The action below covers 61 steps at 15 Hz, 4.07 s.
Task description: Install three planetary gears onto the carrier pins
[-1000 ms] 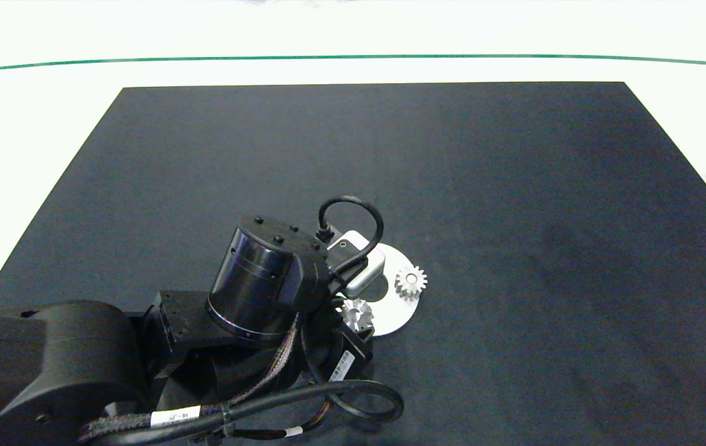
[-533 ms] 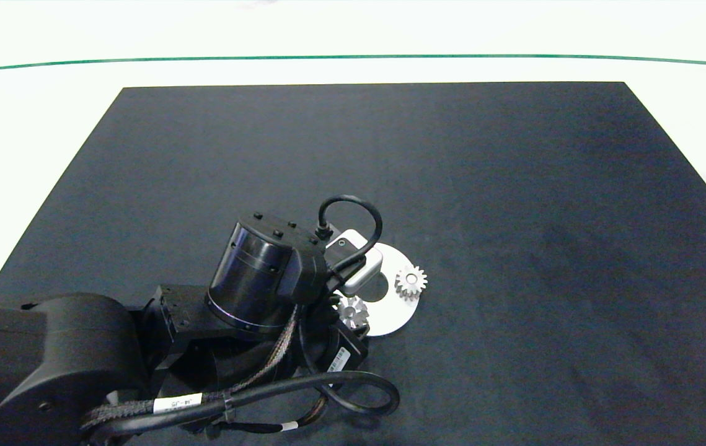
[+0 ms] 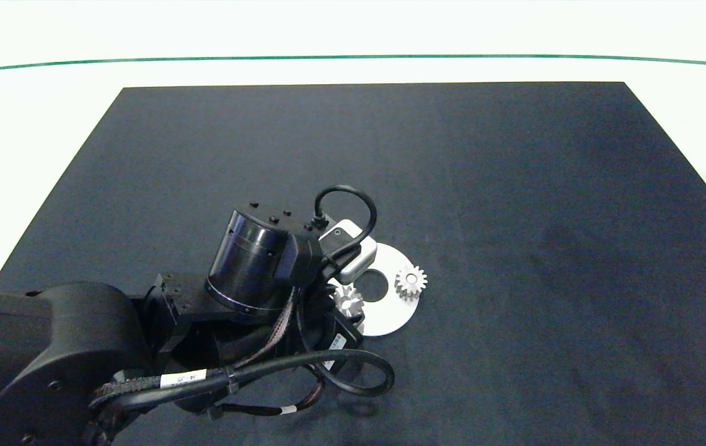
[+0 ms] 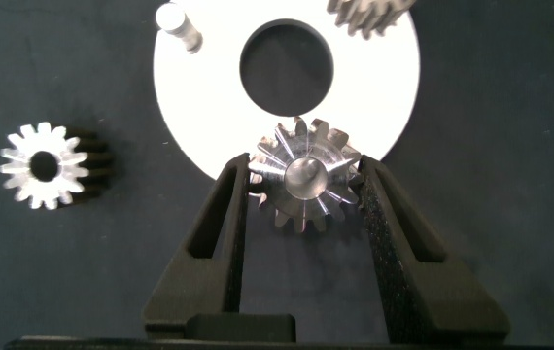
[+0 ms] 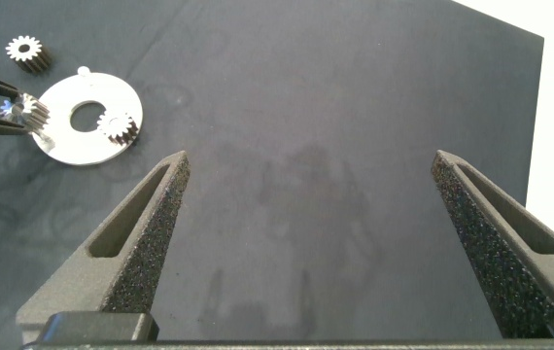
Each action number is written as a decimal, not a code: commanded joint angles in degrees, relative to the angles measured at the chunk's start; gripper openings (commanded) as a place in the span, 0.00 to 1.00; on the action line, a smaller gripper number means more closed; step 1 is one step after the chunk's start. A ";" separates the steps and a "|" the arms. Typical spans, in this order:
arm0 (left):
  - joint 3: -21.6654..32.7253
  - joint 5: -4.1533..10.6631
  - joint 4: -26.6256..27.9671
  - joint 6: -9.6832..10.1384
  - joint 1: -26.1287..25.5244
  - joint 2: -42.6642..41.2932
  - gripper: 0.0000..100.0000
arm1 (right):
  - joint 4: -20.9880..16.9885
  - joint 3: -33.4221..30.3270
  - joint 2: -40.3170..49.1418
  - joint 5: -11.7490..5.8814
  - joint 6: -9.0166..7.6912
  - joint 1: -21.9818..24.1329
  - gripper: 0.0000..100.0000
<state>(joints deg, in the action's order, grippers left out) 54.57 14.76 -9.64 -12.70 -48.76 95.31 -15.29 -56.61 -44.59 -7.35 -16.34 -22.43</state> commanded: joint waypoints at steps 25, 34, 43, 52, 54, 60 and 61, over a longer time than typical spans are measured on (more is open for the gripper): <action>-0.86 0.09 -0.20 0.05 -0.90 0.76 0.19 | -0.09 0.01 0.82 0.23 -0.10 -0.07 1.00; -0.86 0.09 -0.20 0.22 -0.90 1.55 0.19 | -0.09 0.01 0.82 0.23 -0.10 -0.16 1.00; -1.04 0.44 -0.20 0.31 -1.60 1.37 1.00 | -0.01 -0.08 0.91 0.23 -0.10 -0.16 1.00; 6.87 0.44 6.57 5.67 4.64 -5.39 1.00 | -0.09 0.01 1.44 0.23 -0.10 -0.16 1.00; 8.54 0.44 6.30 6.55 8.86 -4.87 1.00 | -0.09 0.01 1.79 0.23 -0.19 -0.16 1.00; 8.72 0.44 5.16 8.31 12.99 -1.61 1.00 | -0.09 0.10 1.61 0.23 -0.19 -0.16 1.00; 9.16 0.44 4.37 8.31 13.08 -0.38 1.00 | -0.18 0.10 1.70 0.23 -0.19 -0.16 1.00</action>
<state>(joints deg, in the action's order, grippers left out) 63.33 15.09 -4.77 -4.43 -35.85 93.00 -15.37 -56.53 -42.91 -7.07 -16.40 -22.56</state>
